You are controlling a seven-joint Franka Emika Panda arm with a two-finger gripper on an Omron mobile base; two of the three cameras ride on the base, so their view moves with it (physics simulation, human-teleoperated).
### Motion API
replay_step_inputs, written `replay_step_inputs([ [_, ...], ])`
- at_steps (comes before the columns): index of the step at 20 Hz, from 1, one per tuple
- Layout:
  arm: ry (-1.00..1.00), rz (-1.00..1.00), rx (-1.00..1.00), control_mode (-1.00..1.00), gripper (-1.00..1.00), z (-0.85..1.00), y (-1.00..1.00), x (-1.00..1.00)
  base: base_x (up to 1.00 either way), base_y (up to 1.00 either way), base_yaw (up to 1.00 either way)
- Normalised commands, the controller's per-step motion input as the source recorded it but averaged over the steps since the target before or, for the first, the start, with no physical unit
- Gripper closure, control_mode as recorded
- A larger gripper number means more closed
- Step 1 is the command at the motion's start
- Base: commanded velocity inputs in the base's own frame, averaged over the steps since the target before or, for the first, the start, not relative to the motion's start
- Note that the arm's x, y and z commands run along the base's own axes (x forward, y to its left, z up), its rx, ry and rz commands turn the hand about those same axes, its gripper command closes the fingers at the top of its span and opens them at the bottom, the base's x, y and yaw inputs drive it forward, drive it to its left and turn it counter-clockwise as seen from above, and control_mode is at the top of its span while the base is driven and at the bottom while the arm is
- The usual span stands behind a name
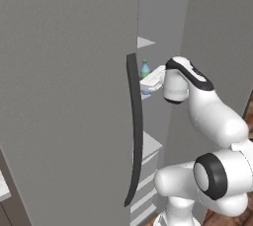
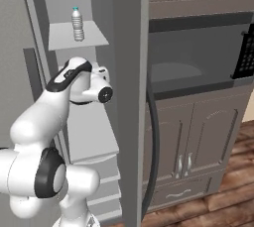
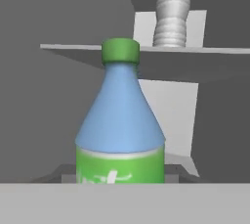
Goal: Take the bottled waters from the counter and place them in the freezer to freeze. Close the freezer door after placing the bottles.
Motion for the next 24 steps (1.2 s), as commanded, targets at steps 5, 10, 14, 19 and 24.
replay_step_inputs([
  [5, 0.00, 0.02, 0.15, -1.00, 1.00, -0.03, 0.00, 0.08, 0.00, 0.00, 0.00],
  [10, 0.00, 0.00, -0.01, -1.00, 1.00, -0.02, 0.07, 0.27, 0.00, 0.00, 0.00],
  [14, 0.00, 0.00, -0.03, -1.00, 1.00, -0.21, 0.21, 0.32, 0.00, 0.00, 0.00],
  [19, 0.00, 0.00, 0.00, -1.00, 1.00, -0.26, 0.16, 0.20, 0.00, 0.00, 0.00],
  [24, 0.00, 0.00, 0.00, -1.00, 1.00, -0.34, 0.08, 0.22, 0.00, 0.00, 0.00],
])
